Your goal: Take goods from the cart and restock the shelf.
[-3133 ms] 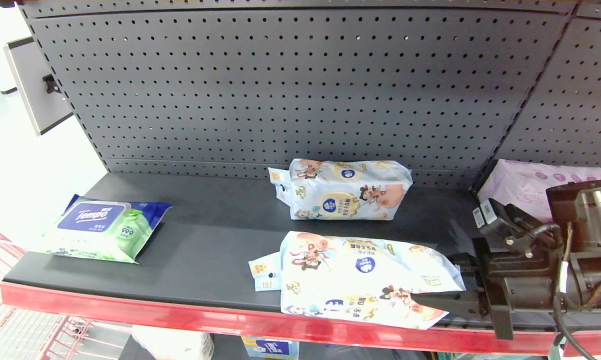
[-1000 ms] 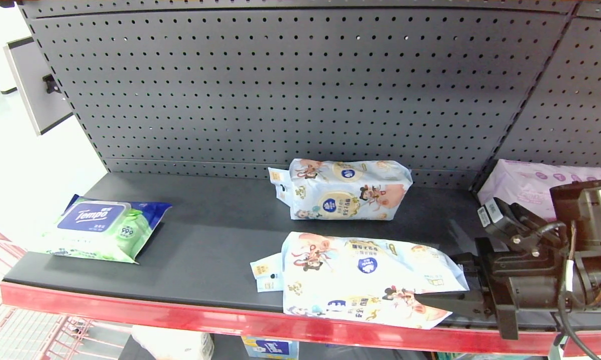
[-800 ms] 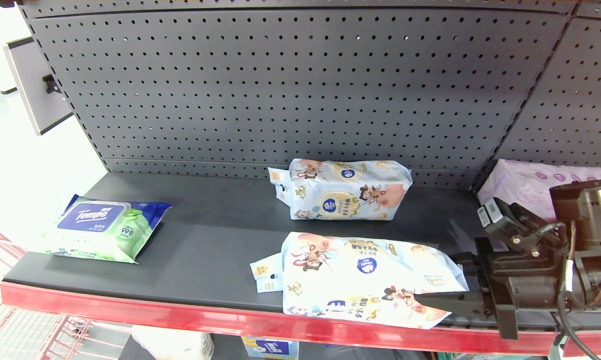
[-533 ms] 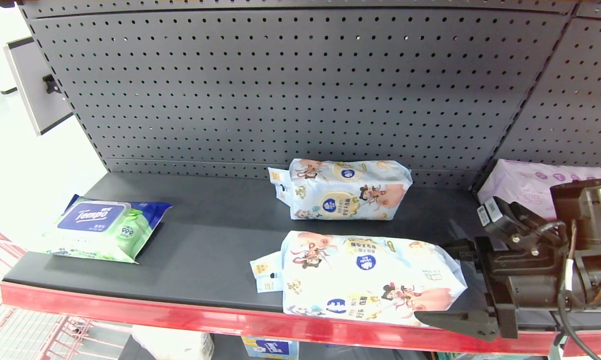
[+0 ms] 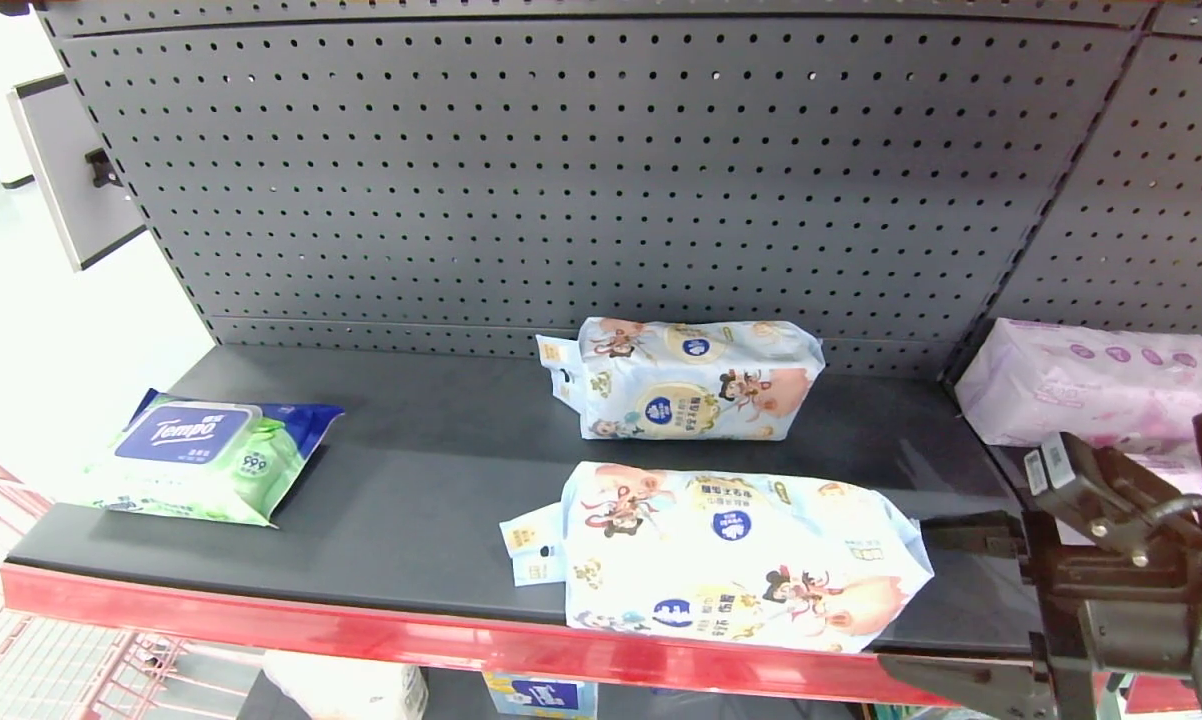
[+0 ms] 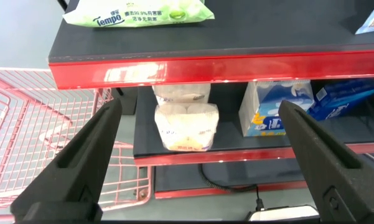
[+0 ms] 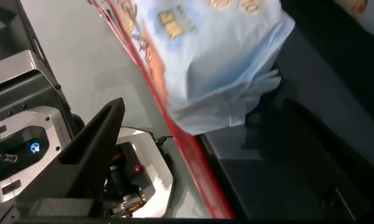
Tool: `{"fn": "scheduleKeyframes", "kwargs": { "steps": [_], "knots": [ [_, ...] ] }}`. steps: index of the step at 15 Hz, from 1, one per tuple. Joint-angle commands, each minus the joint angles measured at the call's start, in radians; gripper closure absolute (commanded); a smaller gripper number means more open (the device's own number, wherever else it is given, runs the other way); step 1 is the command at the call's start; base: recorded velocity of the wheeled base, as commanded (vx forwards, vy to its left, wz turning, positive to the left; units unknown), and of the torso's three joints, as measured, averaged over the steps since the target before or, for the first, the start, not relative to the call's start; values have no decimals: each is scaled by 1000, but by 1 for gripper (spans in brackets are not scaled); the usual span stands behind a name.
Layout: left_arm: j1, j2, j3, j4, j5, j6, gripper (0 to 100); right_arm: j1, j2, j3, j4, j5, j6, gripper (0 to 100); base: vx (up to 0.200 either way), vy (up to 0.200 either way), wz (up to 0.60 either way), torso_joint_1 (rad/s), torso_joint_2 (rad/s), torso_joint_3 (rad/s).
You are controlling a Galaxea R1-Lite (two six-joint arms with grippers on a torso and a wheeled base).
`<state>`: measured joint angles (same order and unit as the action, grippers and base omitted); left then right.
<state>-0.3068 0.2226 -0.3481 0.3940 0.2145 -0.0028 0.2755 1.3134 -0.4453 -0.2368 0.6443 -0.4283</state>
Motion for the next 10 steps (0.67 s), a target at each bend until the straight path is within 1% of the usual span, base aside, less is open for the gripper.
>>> {"fn": "scheduleKeyframes", "kwargs": {
  "steps": [1, 4, 5, 7, 10],
  "knots": [
    [-5, -12, 6, 0, -4, 0, 0, -7, -125, 105, -1, -8, 0, 0, 0, 0, 0, 0, 0, 0],
    [-11, -2, 8, -4, -38, 0, 0, -59, -212, 169, 1, -83, 5, 0, 0, 0, 0, 0, 0, 0],
    [-11, 4, 9, -4, -52, 0, 0, -84, -226, 169, 1, -109, 23, 0, 0, 0, 0, 0, 0, 0],
    [-11, 11, 11, -4, -75, 0, 0, -90, -250, 169, 1, -179, 59, 0, 0, 0, 0, 0, 0, 0],
    [-11, 11, 24, -6, -76, -3, 0, -90, -240, 163, 1, -348, 120, 0, 0, 0, 0, 0, 0, 0]
  ]
}}
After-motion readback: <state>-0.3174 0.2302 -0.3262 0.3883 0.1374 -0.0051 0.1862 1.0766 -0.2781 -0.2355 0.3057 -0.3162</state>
